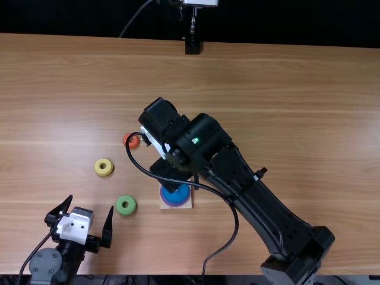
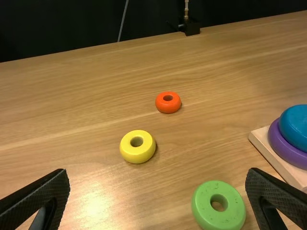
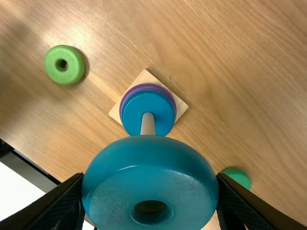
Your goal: Build the Hanoi tower: stack the rings onto the peg from bottom to top in this color order: purple, dark blue, light blue, dark green, light green, yellow, orange.
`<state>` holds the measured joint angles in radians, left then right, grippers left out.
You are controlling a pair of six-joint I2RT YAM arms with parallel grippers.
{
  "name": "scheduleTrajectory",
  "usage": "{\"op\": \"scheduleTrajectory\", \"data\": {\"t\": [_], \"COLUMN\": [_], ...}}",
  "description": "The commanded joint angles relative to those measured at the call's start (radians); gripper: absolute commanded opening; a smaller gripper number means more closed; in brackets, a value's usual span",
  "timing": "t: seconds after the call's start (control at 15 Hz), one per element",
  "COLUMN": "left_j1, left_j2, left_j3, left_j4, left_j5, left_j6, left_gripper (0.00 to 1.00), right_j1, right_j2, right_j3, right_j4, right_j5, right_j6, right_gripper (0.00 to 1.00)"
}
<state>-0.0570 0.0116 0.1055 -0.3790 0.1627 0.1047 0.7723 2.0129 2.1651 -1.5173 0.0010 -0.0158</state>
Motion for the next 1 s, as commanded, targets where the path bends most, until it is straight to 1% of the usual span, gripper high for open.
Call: {"op": "scheduleTrajectory", "data": {"t": [0.0,0.07,0.13,0.2,0.27,0.4,0.8,0.93], "left_j1": [0.006,0.006,0.006,0.006,0.006,0.006,0.006,0.006], "left_j2": [-0.012,-0.012,-0.012,-0.012,-0.012,-0.012,-0.012,-0.012], "left_j3": [-0.105,-0.105,-0.105,-0.105,-0.105,-0.105,-0.105,-0.105], "left_j4": [-0.076,-0.076,-0.076,-0.076,-0.076,-0.076,-0.076,-0.076], "left_j5": [0.01,0.01,0.01,0.01,0.01,0.01,0.01,0.01], "left_j6": [0.015,0.015,0.015,0.015,0.015,0.015,0.015,0.015], "left_gripper": [1.0,1.0,1.0,1.0,1.0,1.0,1.0,1.0], "right_j1": [0.005,0.005,0.004,0.004,0.005,0.005,0.001,-0.011], "right_j2": [0.015,0.017,0.017,0.017,0.017,0.017,0.017,0.017], "right_j3": [-0.01,-0.01,-0.01,-0.011,-0.025,-0.048,-0.028,-0.027], "right_j4": [-0.001,-0.001,-0.001,-0.004,-0.006,0.007,0.023,0.034], "right_j5": [0.003,0.003,0.003,0.003,0.005,0.005,0.005,0.006], "right_j6": [0.007,0.007,0.01,0.01,0.008,0.008,0.01,0.012], "right_gripper": [0.0,0.0,0.21,0.73,1.0,1.0,1.0,1.0]}}
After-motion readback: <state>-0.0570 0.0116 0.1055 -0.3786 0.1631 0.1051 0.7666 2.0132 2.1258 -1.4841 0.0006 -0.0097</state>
